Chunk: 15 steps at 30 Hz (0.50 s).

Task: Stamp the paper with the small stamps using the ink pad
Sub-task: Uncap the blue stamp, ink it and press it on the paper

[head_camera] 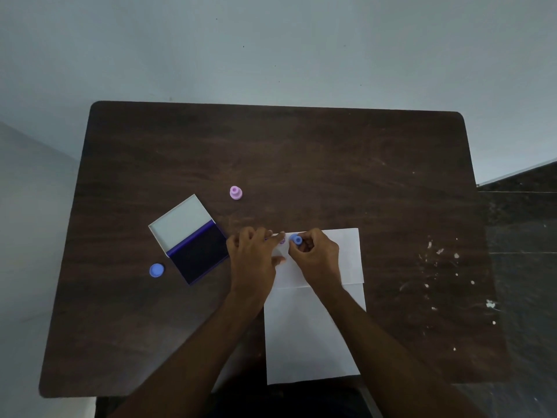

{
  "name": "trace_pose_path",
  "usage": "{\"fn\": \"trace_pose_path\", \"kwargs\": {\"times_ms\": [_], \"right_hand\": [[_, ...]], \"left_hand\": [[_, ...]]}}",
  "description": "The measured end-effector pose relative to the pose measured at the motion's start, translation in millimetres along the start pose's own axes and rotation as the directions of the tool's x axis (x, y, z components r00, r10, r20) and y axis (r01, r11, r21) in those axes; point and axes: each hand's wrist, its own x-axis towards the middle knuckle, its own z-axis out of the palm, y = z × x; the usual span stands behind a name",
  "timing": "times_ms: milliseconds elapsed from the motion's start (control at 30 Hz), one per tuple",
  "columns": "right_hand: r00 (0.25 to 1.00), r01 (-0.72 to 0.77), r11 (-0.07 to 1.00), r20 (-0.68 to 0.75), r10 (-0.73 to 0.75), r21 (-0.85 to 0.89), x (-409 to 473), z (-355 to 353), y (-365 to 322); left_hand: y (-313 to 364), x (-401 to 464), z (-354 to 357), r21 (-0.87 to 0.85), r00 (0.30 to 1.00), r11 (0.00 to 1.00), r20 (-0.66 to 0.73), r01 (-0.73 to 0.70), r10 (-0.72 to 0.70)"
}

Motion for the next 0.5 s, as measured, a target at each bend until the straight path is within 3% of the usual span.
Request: {"fn": "trace_pose_path", "kwargs": {"times_ms": [500], "right_hand": [[1.0, -0.006, 1.0, 0.012, 0.007, -0.016, 0.8, 1.9, 0.1]], "left_hand": [[-0.4, -0.3, 0.1, 0.005, 1.0, 1.0, 0.018, 0.01, -0.011]]}}
